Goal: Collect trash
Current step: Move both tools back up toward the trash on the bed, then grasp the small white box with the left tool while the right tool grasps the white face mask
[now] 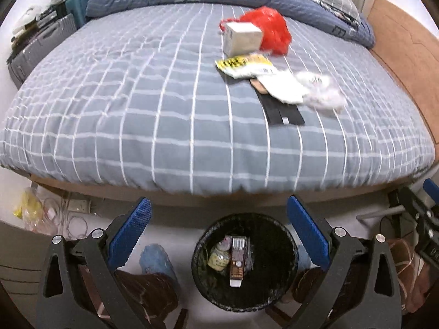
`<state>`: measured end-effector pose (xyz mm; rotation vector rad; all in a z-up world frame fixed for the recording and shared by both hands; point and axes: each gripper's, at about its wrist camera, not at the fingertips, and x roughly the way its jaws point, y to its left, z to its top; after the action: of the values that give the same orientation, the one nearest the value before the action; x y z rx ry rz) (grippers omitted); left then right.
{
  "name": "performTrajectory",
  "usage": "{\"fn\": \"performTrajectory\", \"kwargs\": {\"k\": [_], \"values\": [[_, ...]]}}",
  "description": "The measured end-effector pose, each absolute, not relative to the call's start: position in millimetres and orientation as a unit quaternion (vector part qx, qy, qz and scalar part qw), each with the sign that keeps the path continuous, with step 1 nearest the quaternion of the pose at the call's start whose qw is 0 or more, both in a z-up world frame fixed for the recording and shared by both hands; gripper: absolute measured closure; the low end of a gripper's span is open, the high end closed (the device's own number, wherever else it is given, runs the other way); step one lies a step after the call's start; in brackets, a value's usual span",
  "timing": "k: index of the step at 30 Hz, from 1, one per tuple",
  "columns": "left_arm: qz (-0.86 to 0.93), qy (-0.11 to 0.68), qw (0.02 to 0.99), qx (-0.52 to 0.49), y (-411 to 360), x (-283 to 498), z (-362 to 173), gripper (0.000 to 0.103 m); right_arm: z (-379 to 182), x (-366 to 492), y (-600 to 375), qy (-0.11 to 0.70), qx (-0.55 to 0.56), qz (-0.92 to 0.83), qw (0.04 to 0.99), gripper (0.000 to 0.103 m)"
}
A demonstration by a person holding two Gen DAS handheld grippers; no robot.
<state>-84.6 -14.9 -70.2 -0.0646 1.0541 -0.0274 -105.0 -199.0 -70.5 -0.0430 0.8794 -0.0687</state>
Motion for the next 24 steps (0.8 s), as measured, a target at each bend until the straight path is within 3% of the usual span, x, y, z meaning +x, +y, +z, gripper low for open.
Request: {"fn": "performTrajectory", "kwargs": {"k": [18,24], "values": [[-0.020,0.490,0.871,-0.025,-13.7,33.8,-49.5,0.006,-50.9,17.4,-196.3,0.413,-0.041,-0.018,0.910,0.008],[-0.024,0.491,0.871,-0.016,-13.9,85.5,-57.2,0.007,-61.0,59.3,-195.0,0.420,-0.044,-0.002,0.906,0.014]]}}
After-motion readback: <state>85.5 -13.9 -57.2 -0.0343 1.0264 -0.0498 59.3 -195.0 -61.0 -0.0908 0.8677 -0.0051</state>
